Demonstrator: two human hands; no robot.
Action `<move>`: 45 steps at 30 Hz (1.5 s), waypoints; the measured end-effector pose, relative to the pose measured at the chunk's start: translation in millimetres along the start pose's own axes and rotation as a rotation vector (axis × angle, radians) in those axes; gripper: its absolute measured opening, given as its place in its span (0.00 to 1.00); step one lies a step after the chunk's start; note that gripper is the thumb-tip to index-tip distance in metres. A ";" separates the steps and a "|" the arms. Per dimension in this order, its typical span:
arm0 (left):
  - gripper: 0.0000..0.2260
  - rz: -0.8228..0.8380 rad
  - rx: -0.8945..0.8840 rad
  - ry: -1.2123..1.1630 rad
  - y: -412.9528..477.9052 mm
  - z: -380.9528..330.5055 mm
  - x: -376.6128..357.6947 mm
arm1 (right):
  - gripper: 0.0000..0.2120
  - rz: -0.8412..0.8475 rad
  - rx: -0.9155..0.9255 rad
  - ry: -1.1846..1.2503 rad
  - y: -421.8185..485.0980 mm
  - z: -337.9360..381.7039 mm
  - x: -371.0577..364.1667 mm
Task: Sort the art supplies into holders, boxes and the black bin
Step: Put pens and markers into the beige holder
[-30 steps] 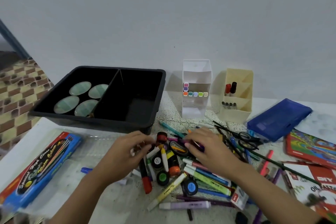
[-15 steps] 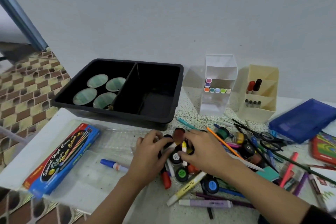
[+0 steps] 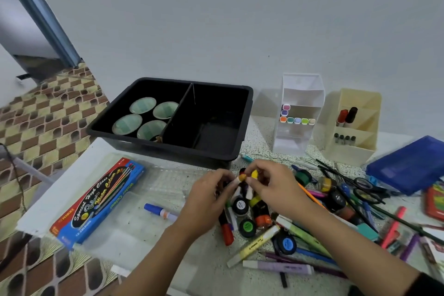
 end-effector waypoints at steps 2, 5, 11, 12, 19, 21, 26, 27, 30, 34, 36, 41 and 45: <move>0.05 -0.036 0.011 -0.092 -7.0 -8.6 12.9 | 0.04 -0.007 0.038 0.038 1.6 8.2 1.3; 0.11 -0.079 0.027 -0.117 -21.5 -11.8 36.5 | 0.04 0.040 0.113 0.119 4.2 20.2 -5.1; 0.15 -0.205 0.178 -0.107 -51.9 22.3 90.5 | 0.02 0.114 0.157 0.107 16.8 35.5 -38.9; 0.15 -0.223 0.204 -0.103 -55.8 31.4 100.7 | 0.02 0.133 0.159 0.098 20.6 39.5 -46.2; 0.11 -0.183 0.307 0.105 -51.6 109.5 156.8 | 0.07 0.219 0.177 0.011 63.5 73.5 -102.1; 0.10 -0.134 0.290 0.134 -44.2 129.5 161.2 | 0.08 0.229 0.155 -0.038 78.2 79.2 -120.5; 0.11 -0.053 0.157 0.209 -26.1 155.5 167.0 | 0.09 0.194 0.104 -0.070 105.3 88.6 -154.6; 0.12 -0.041 0.121 0.225 -22.4 158.7 168.0 | 0.09 0.184 0.094 -0.067 108.7 89.7 -159.0; 0.13 0.015 -0.002 0.271 -15.2 165.7 166.6 | 0.08 0.190 0.076 -0.075 117.2 92.7 -171.6; 0.14 0.078 -0.085 0.298 -12.4 173.8 162.6 | 0.07 0.176 0.080 -0.121 122.2 98.2 -179.7; 0.13 0.092 -0.085 0.280 -10.5 180.9 162.6 | 0.07 0.165 0.073 -0.166 123.4 97.8 -181.7; 0.08 0.083 -0.078 0.203 -9.6 194.5 160.9 | 0.03 0.132 0.023 -0.234 122.4 94.3 -181.9; 0.10 0.154 -0.132 0.195 -8.2 202.8 163.7 | 0.03 0.163 -0.020 -0.212 120.9 93.4 -178.6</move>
Point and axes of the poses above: each hand's wrist, its own y-axis towards the middle knuckle, its own x-axis out of the back of the hand, z = x × y, the point moved 3 cm from there along y, towards the middle knuckle, and after that the axes turned 8 degrees about z, right-handed, at the moved point
